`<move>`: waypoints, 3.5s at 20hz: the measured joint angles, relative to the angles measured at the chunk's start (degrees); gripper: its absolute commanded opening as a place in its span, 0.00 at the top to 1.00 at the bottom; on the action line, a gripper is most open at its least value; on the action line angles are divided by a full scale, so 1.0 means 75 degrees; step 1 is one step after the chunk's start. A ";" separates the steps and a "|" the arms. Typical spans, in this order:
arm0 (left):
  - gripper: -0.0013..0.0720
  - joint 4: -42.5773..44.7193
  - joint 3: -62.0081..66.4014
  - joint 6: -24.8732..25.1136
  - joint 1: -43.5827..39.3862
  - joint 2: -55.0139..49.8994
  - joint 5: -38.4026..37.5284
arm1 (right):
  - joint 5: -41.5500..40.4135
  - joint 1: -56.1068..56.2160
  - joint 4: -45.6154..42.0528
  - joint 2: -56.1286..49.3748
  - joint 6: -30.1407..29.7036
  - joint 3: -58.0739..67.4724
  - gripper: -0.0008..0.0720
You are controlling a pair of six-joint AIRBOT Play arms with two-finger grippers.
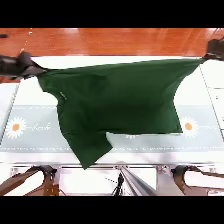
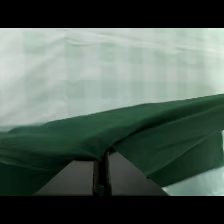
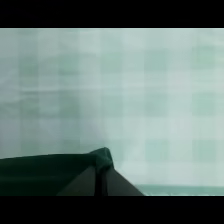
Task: Fold the shirts.
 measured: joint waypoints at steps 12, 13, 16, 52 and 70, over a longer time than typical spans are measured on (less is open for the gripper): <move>0.95 -0.0096 -0.0114 0.0842 -0.0927 -0.3002 0.4307 | -0.2661 0.0006 0.1052 -0.2734 0.0087 0.0000 0.96; 0.95 -0.0093 -0.0114 0.0848 -0.0944 -0.3124 0.4459 | -0.2707 0.0009 0.1102 -0.2865 0.0119 0.0000 0.96; 0.95 -0.0085 -0.0114 0.0871 -0.0941 -0.3334 0.4447 | -0.2515 0.0006 0.1154 -0.3098 0.0181 0.0000 0.96; 0.20 0.0545 -0.6473 0.1303 0.1425 0.1647 -0.1078 | 0.0224 -0.1993 0.1711 -0.0493 -0.1492 -0.3710 0.25; 0.95 -0.0737 -0.6974 0.0583 -0.0997 -0.0163 0.1317 | -0.0111 -0.2072 0.2017 -0.0326 -0.1749 -0.4074 0.25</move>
